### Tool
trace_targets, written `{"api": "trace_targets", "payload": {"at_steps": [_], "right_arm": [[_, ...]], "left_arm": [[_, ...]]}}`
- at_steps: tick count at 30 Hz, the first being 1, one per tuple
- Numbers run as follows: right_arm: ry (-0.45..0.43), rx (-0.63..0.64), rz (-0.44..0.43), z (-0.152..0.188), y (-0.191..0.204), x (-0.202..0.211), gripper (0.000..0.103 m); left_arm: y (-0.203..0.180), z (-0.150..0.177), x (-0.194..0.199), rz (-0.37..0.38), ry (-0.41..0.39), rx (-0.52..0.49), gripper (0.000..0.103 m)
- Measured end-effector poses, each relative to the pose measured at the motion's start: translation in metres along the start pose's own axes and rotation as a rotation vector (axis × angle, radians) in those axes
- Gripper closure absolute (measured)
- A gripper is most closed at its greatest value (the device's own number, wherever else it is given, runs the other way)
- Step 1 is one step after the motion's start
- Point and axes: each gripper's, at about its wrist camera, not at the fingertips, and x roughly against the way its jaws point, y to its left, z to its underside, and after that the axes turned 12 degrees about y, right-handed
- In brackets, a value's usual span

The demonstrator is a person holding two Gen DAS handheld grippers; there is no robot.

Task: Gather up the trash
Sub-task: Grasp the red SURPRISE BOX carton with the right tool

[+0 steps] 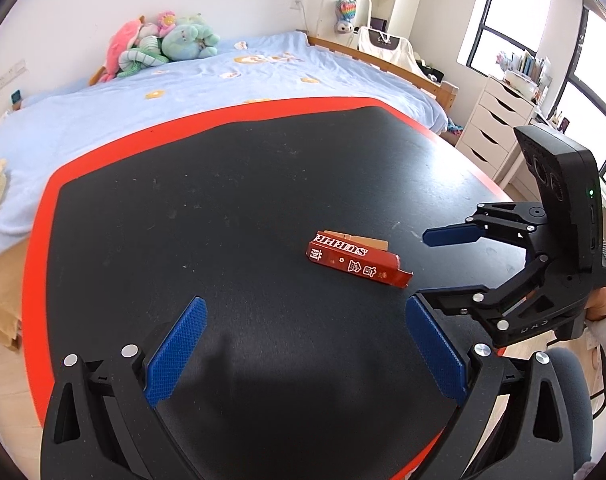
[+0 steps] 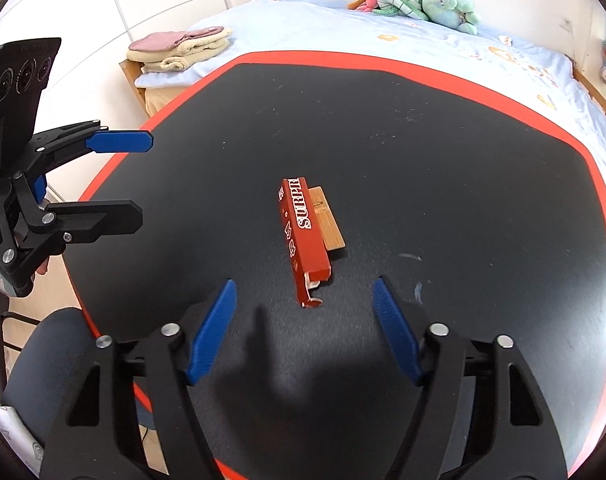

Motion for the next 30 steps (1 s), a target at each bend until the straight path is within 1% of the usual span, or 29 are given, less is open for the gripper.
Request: {"api": "trace_targets", "payload": {"at_steps": [1, 3, 7, 9, 10, 12, 14, 15, 19, 20, 30], "right_arm": [[0.002, 0.003, -0.001, -0.001, 0.000, -0.002, 0.039], [0.006, 0.010, -0.003, -0.005, -0.001, -0.005, 0.046], [0.018, 0.018, -0.002, -0.011, -0.003, -0.012, 0.056], [0.019, 0.022, -0.001, -0.012, -0.003, -0.013, 0.062], [0.019, 0.024, -0.001, -0.012, -0.003, -0.014, 0.064], [0.021, 0.027, -0.003, -0.013, -0.002, -0.015, 0.071], [0.022, 0.029, -0.002, -0.013, -0.002, -0.016, 0.075], [0.022, 0.030, -0.005, -0.014, -0.002, -0.016, 0.079], [0.025, 0.034, -0.005, -0.015, -0.002, -0.017, 0.083], [0.026, 0.034, -0.003, -0.015, -0.002, -0.017, 0.085], [0.015, 0.028, -0.022, -0.015, -0.003, -0.016, 0.087]], "left_arm": [[0.000, -0.001, -0.001, 0.001, 0.001, 0.000, 0.008], [0.001, -0.001, -0.004, 0.003, 0.004, 0.002, 0.008], [0.004, -0.002, -0.009, 0.007, 0.013, 0.005, 0.008], [0.005, -0.002, -0.011, 0.007, 0.016, 0.006, 0.008], [0.005, -0.001, -0.011, 0.008, 0.017, 0.007, 0.008], [0.006, -0.001, -0.012, 0.009, 0.019, 0.008, 0.008], [0.006, -0.001, -0.013, 0.010, 0.020, 0.007, 0.008], [0.006, -0.002, -0.013, 0.009, 0.020, 0.007, 0.008], [0.006, -0.002, -0.013, 0.010, 0.020, 0.007, 0.008], [0.006, -0.002, -0.013, 0.010, 0.021, 0.007, 0.008], [0.005, -0.001, -0.017, 0.014, 0.024, 0.002, 0.008]]}}
